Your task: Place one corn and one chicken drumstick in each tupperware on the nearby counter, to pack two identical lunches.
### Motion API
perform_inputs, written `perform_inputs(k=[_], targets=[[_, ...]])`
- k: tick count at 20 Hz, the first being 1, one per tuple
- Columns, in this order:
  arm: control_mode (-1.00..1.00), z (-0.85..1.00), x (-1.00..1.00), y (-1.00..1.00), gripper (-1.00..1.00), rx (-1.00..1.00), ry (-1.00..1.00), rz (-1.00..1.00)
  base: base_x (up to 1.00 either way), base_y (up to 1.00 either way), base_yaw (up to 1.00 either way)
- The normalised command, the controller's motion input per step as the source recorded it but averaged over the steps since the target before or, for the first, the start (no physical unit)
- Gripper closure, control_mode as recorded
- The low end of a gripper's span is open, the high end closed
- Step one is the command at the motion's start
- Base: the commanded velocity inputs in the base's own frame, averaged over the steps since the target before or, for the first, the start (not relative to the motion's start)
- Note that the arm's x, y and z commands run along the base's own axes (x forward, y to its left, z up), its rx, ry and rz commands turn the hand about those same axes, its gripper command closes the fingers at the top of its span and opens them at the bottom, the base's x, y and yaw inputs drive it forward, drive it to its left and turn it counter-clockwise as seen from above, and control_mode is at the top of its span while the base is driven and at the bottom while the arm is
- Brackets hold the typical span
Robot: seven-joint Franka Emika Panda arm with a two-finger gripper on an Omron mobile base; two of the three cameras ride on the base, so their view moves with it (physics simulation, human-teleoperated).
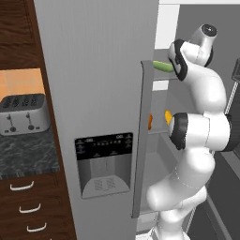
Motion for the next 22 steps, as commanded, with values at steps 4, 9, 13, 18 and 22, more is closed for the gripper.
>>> perform_inputs(k=[4,9,13,18,22], targets=[[-1.0,-0.43,-0.07,-0.03,1.0,0.06,0.0,0.0,0.0,0.0,0.0],[-1.0,-0.29,-0.13,0.0,1.0,0.0,-0.04,-0.02,0.0,0.0,0.0],[-1.0,0.0,-0.8,0.0,1.0,0.0,-0.15,-0.07,0.0,0.0,0.0],[-1.0,0.0,-1.0,0.06,1.0,0.0,-0.07,-0.01,0.0,0.0,0.0],[-1.0,0.0,-0.91,0.66,1.0,-0.1,-0.03,0.0,0.0,0.0,0.0]])
